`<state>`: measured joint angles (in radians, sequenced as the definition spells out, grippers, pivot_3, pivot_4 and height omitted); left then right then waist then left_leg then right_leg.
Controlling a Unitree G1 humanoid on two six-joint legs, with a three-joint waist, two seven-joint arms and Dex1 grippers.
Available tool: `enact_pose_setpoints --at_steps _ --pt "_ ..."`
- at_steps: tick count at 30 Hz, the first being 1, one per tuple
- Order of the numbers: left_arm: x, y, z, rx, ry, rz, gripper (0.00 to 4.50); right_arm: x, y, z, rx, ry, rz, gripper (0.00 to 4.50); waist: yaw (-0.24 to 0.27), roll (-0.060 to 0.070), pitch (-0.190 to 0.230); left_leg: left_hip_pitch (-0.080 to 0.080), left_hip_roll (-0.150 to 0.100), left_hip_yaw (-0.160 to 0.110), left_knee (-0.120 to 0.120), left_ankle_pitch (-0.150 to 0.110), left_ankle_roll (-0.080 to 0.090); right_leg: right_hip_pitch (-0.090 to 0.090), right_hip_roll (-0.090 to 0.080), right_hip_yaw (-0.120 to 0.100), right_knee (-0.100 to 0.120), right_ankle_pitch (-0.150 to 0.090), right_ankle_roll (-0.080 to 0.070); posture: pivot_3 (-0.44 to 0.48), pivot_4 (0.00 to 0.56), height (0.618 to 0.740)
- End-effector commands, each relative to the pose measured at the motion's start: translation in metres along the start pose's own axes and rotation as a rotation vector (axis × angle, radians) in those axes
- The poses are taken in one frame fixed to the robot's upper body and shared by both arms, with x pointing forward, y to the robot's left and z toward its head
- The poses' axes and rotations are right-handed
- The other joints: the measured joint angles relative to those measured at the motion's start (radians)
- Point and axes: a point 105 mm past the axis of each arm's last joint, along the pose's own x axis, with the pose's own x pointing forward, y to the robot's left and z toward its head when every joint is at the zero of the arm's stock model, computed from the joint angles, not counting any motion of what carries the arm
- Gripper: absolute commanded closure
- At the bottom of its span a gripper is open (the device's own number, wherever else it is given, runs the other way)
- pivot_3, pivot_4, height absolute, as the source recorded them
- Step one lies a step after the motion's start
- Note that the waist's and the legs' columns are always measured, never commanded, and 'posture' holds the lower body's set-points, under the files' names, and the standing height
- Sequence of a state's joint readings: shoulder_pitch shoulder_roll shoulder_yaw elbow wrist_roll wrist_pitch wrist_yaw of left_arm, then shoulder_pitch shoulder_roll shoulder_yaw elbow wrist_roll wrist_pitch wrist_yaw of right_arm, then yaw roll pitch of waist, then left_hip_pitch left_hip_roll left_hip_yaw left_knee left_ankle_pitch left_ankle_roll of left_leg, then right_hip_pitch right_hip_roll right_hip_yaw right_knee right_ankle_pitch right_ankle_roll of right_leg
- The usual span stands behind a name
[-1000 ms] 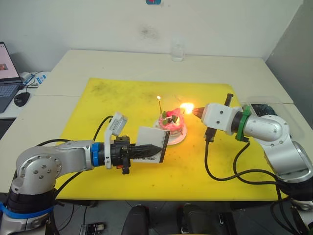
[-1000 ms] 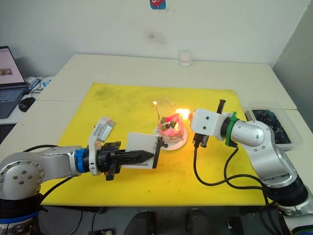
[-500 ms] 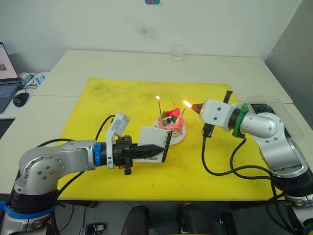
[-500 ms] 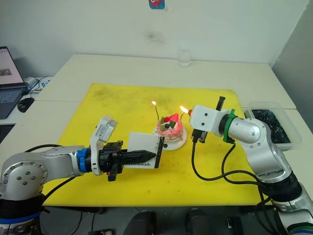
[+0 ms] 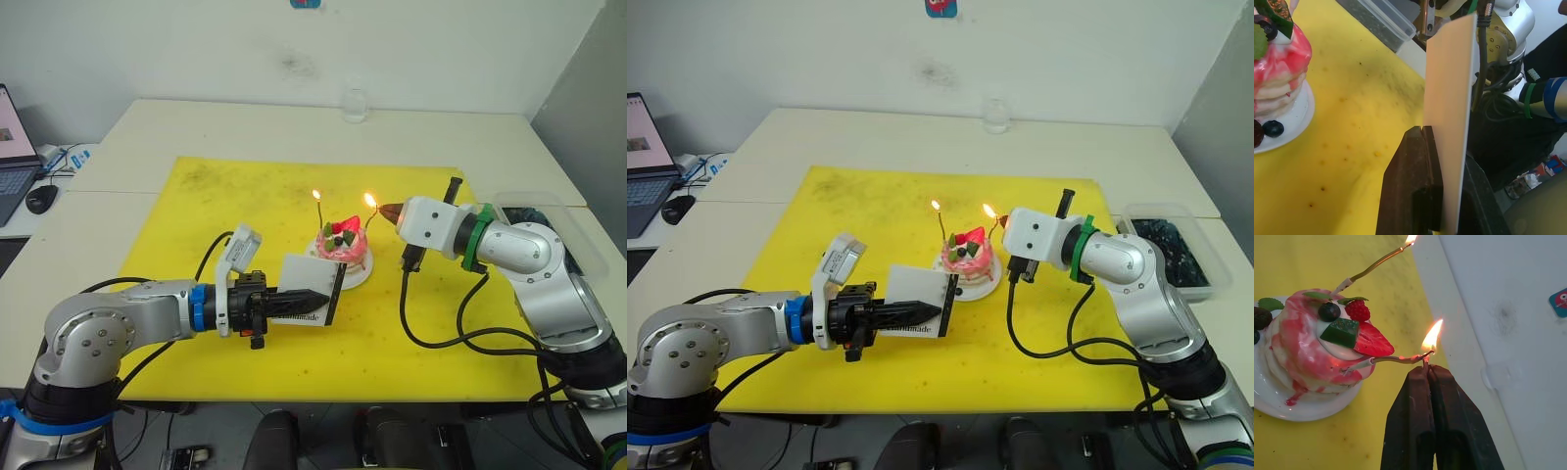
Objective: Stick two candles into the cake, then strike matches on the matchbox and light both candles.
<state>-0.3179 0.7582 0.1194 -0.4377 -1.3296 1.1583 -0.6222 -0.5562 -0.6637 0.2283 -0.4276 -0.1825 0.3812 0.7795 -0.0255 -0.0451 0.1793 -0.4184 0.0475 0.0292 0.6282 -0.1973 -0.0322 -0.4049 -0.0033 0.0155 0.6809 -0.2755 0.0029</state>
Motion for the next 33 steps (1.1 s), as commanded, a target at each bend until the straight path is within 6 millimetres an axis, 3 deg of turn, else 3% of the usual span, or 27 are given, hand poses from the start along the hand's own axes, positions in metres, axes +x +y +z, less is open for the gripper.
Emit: enact_pose_setpoints --at_steps 1,33 --pt "0.001 -0.005 0.006 0.041 -0.015 -0.020 4.50 -0.011 -0.006 0.007 -0.044 -0.014 -0.022 4.48 0.000 0.000 0.000 0.000 0.000 0.000 0.000 0.000 0.000 0.000 0.000 0.000 0.000 0.000 0.000 0.000 0.150 0.740" --pt "0.004 -0.006 0.006 0.036 -0.013 -0.033 4.50 -0.007 -0.006 0.005 -0.001 -0.027 -0.062 4.48 0.000 0.000 0.000 0.000 0.000 0.000 0.000 0.000 0.000 0.000 0.000 0.000 0.000 0.000 0.000 0.000 0.150 0.740"
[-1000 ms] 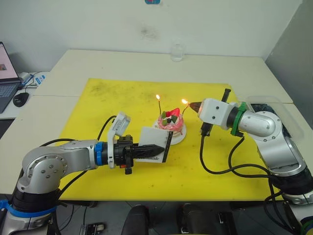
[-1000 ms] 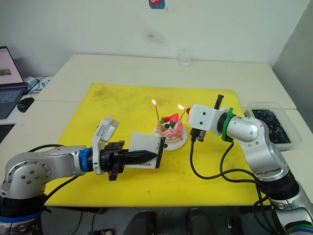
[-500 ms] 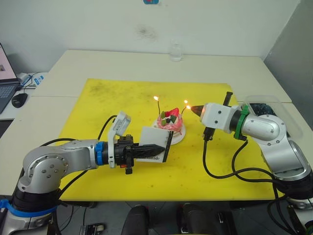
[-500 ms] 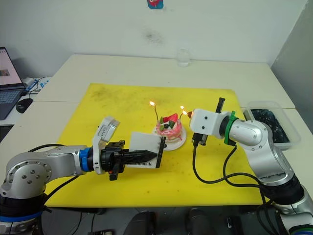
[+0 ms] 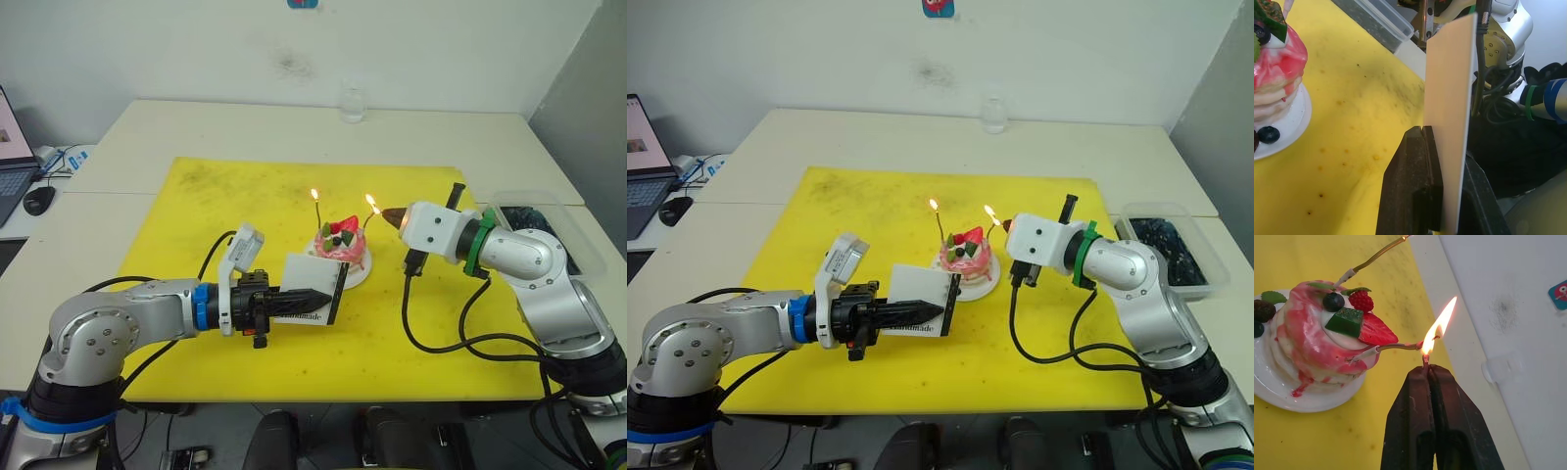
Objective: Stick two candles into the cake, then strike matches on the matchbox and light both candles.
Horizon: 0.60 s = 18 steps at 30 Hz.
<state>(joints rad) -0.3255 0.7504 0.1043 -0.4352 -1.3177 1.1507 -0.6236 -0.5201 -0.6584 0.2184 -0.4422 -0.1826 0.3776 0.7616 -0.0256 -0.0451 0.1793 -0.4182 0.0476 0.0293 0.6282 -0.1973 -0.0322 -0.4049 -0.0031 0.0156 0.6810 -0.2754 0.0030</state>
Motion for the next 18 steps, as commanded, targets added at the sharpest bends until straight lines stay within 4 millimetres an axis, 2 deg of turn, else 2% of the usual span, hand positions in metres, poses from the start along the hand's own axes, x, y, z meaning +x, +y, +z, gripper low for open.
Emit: enact_pose_setpoints --at_steps 1,4,8,14,18 --pt "0.002 -0.007 0.006 0.030 -0.014 -0.029 4.50 -0.005 -0.011 0.008 -0.010 -0.031 -0.055 4.48 0.000 0.000 0.000 0.000 0.000 0.000 0.000 0.000 0.000 0.000 0.000 0.000 0.000 0.000 0.000 0.000 0.150 0.740" --pt "0.003 -0.007 0.005 0.027 -0.013 -0.032 4.50 -0.009 -0.013 0.007 -0.004 -0.029 -0.069 4.48 0.000 0.000 0.000 0.000 0.000 0.000 0.000 0.000 0.000 0.000 0.000 0.000 0.000 0.000 0.000 0.000 0.150 0.740" --pt "0.006 -0.007 0.003 0.022 -0.012 -0.041 4.50 -0.021 -0.015 -0.005 0.008 0.022 -0.091 4.48 0.000 0.000 0.000 0.000 0.000 0.000 0.000 0.000 0.000 0.000 0.000 0.000 0.000 0.000 0.000 0.000 0.150 0.740" --pt "0.010 -0.008 0.003 0.017 -0.015 -0.056 4.50 -0.055 -0.022 -0.036 0.085 0.163 -0.172 4.48 0.003 0.000 0.000 0.000 0.000 0.000 0.000 0.000 0.000 0.000 0.000 0.000 0.000 0.000 0.000 0.000 0.150 0.740" --pt "0.014 -0.009 0.002 0.012 -0.023 -0.070 4.50 -0.086 -0.032 -0.068 0.160 0.297 -0.270 4.48 0.003 0.000 0.000 0.000 0.000 0.000 0.000 0.000 0.000 0.000 0.000 0.000 0.000 0.000 0.000 0.000 0.150 0.740"
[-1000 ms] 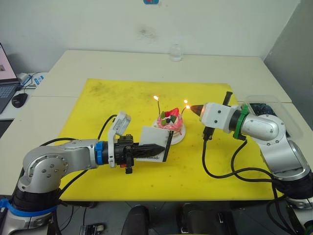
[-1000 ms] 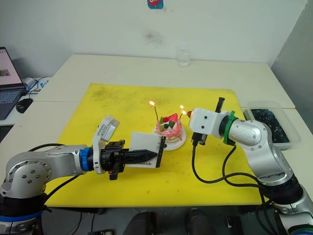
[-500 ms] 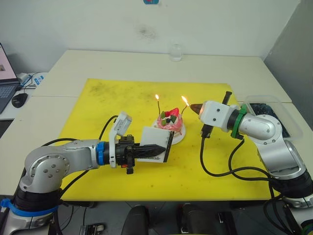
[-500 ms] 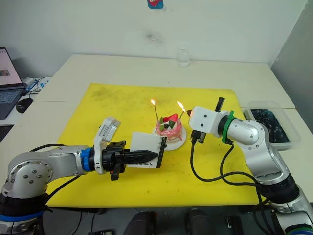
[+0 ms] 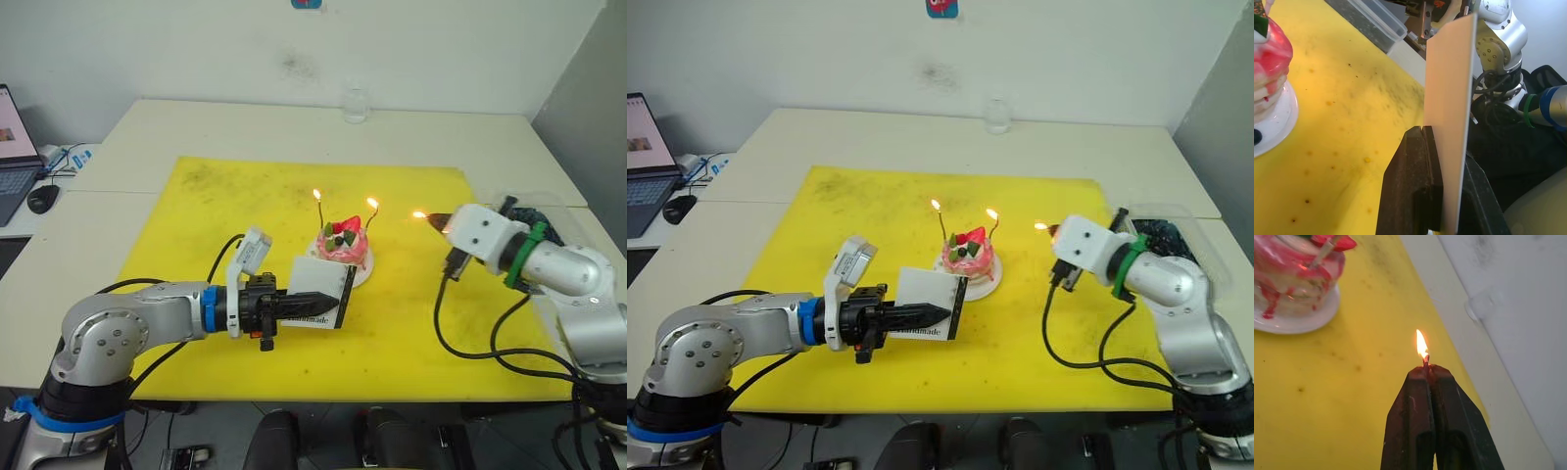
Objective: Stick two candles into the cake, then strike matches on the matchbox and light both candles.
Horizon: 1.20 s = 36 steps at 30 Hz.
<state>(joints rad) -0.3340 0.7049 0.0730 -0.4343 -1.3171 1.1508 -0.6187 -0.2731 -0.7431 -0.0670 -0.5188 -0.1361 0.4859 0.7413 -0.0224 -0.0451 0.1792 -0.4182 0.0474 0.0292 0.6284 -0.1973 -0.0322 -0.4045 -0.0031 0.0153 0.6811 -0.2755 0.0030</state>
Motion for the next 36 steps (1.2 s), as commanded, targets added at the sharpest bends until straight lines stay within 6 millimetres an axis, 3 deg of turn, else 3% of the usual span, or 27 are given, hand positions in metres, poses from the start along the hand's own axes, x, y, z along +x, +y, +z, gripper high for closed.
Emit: enact_pose_setpoints --at_steps 1,10,16,20,24,29,32,36 --pt "0.006 -0.006 0.004 0.027 -0.017 -0.030 4.50 -0.023 -0.031 -0.022 0.057 0.086 -0.157 4.48 0.000 0.000 0.000 0.000 0.000 0.000 0.000 0.000 0.000 0.000 0.000 0.000 0.000 0.000 0.000 0.000 0.150 0.740" --pt "0.016 -0.009 -0.002 0.005 -0.037 -0.051 4.50 -0.061 -0.063 -0.116 0.366 0.340 -0.429 4.48 -0.001 0.000 0.000 0.000 -0.001 0.001 0.000 0.000 0.000 0.000 0.000 0.001 0.000 0.000 0.001 0.000 0.150 0.740" --pt "0.018 -0.010 -0.003 -0.003 -0.052 -0.039 4.50 -0.056 -0.067 -0.145 0.440 0.371 -0.463 4.48 -0.007 0.002 -0.001 0.001 -0.002 0.002 0.000 0.000 0.000 0.000 0.002 0.002 0.000 0.000 0.001 0.000 0.150 0.740" --pt "0.017 -0.009 -0.004 -0.006 -0.054 -0.021 4.50 -0.048 -0.068 -0.155 0.511 0.354 -0.490 3.56 -0.007 0.003 -0.001 0.001 -0.002 0.002 0.000 0.000 0.000 0.000 0.004 0.002 0.000 0.000 0.001 0.000 0.150 0.740" --pt "0.015 -0.007 -0.004 -0.004 -0.059 0.001 4.50 -0.046 -0.071 -0.156 0.506 0.338 -0.506 2.13 -0.006 0.004 -0.002 0.001 -0.002 0.002 0.000 0.000 0.000 0.000 0.005 0.002 0.000 0.000 0.001 0.000 0.150 0.740" --pt "0.012 -0.004 -0.002 -0.010 -0.069 0.028 4.50 -0.049 -0.077 -0.140 0.469 0.281 -0.532 0.21 -0.006 0.005 -0.002 0.000 -0.001 0.002 0.000 0.000 0.000 0.000 0.005 0.003 0.000 0.000 0.001 0.000 0.150 0.740" --pt "0.007 -0.002 -0.001 -0.028 -0.078 0.044 4.50 -0.052 -0.079 -0.125 0.442 0.235 -0.531 0.05 -0.006 0.005 -0.002 0.000 -0.001 0.001 0.000 0.000 0.000 0.000 0.005 0.002 0.000 0.000 0.001 0.000 0.150 0.740" --pt "-0.006 -0.004 -0.008 -0.105 -0.049 0.072 4.50 -0.054 -0.074 -0.089 0.417 0.141 -0.437 0.05 -0.007 0.006 -0.002 0.000 0.000 0.001 0.000 0.000 0.000 0.000 0.003 0.002 0.000 0.000 0.001 0.000 0.150 0.740"
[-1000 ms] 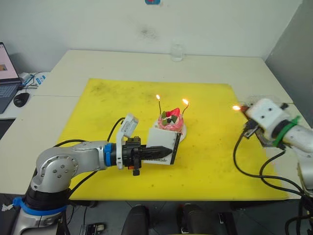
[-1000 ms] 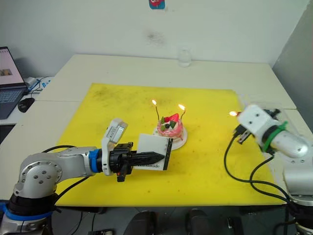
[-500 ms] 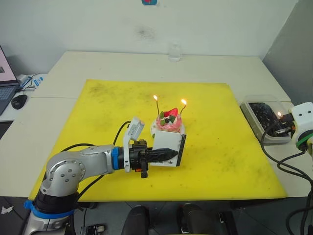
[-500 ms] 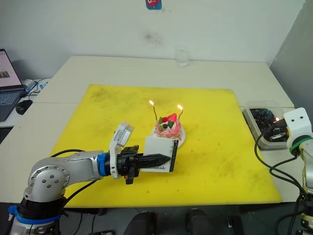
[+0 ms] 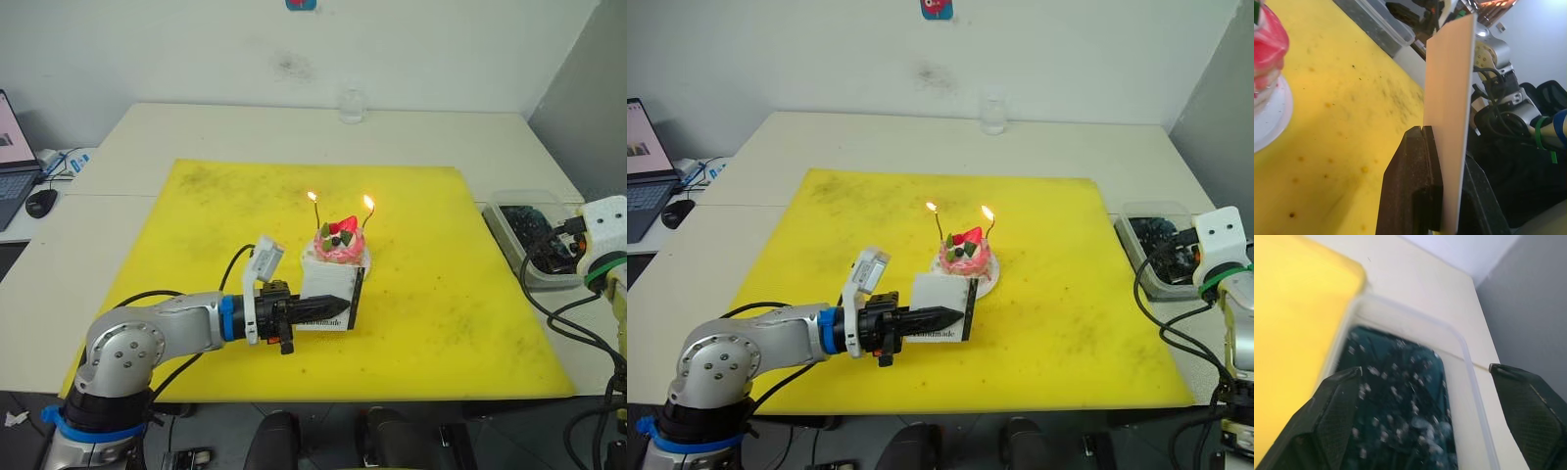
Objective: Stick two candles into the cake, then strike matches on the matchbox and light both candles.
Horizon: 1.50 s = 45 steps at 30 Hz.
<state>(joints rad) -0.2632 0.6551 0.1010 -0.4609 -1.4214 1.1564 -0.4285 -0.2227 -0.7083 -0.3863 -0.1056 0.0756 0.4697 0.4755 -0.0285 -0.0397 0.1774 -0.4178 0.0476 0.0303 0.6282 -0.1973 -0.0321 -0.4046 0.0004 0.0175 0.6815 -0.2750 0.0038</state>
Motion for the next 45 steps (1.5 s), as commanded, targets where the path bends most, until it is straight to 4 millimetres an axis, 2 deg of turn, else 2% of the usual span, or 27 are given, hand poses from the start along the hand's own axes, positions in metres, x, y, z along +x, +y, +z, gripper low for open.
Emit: enact_pose_setpoints --at_steps 1,4,9,12,18,21,25,30,39,45 --pt "-0.012 -0.008 -0.004 -0.037 0.030 0.001 4.50 -0.018 0.003 0.038 -0.026 -0.090 0.069 0.05 -0.001 0.001 0.000 0.000 0.000 0.000 0.000 0.000 0.000 0.000 -0.001 0.000 0.000 0.000 0.000 0.000 0.150 0.740" --pt "-0.016 -0.007 -0.012 -0.107 0.062 0.025 4.50 -0.030 0.027 0.050 -0.008 -0.087 0.242 0.05 0.001 0.001 0.000 0.000 0.001 -0.001 0.000 0.000 0.000 0.000 -0.002 -0.001 0.000 0.000 0.000 0.000 0.150 0.740" --pt "-0.001 0.020 -0.024 -0.205 0.080 0.172 4.50 -0.069 0.088 0.065 0.001 -0.063 0.688 0.05 0.008 0.001 0.000 0.001 0.000 -0.001 0.001 0.000 0.000 0.002 -0.004 -0.001 0.000 0.000 0.001 0.000 0.150 0.740" --pt "0.009 0.033 -0.034 -0.249 0.119 0.221 4.50 -0.088 0.115 0.068 -0.008 -0.029 0.871 0.05 0.015 0.001 0.000 0.001 -0.001 0.000 0.001 0.000 0.000 0.002 -0.004 -0.001 0.000 0.001 0.001 0.000 0.150 0.740" --pt "0.017 0.035 -0.044 -0.257 0.191 0.226 4.50 -0.097 0.135 0.072 -0.013 -0.018 0.970 0.05 0.018 0.000 0.000 0.000 -0.001 -0.001 0.001 0.000 0.000 0.001 -0.003 -0.001 -0.001 0.001 0.001 0.000 0.150 0.740" --pt "0.014 0.035 -0.044 -0.233 0.211 0.236 3.72 -0.098 0.138 0.071 -0.015 -0.009 0.986 0.00 0.019 0.000 0.000 0.000 -0.001 -0.001 0.001 0.000 0.000 0.001 -0.003 -0.001 -0.001 0.000 0.000 0.000 0.150 0.740" --pt "0.009 0.037 -0.040 -0.208 0.221 0.256 2.41 -0.100 0.140 0.070 -0.020 0.002 1.002 0.00 0.020 0.000 0.000 0.000 -0.001 -0.001 0.001 0.000 0.000 0.001 -0.003 -0.001 -0.001 0.000 0.000 0.000 0.150 0.740" --pt "-0.001 0.027 -0.031 -0.129 0.254 0.243 0.83 -0.103 0.140 0.070 -0.039 0.009 1.009 0.00 0.020 0.000 0.000 0.000 -0.001 -0.001 0.001 0.000 0.000 0.001 -0.003 -0.001 -0.001 0.000 0.000 0.000 0.150 0.740" --pt "-0.050 0.012 -0.003 0.164 0.342 0.339 0.83 -0.101 0.113 0.084 -0.119 -0.016 0.965 0.00 0.021 0.000 0.001 0.000 -0.001 0.000 0.000 0.000 0.000 0.000 -0.004 -0.001 -0.002 -0.001 -0.001 0.000 0.150 0.740" --pt "-0.095 0.037 0.045 0.594 0.265 0.556 0.83 -0.101 0.075 0.094 -0.188 -0.027 0.909 0.00 0.027 0.002 0.002 0.000 -0.001 0.000 -0.001 0.000 0.000 -0.001 -0.005 -0.002 -0.003 -0.005 -0.009 0.000 0.150 0.740"
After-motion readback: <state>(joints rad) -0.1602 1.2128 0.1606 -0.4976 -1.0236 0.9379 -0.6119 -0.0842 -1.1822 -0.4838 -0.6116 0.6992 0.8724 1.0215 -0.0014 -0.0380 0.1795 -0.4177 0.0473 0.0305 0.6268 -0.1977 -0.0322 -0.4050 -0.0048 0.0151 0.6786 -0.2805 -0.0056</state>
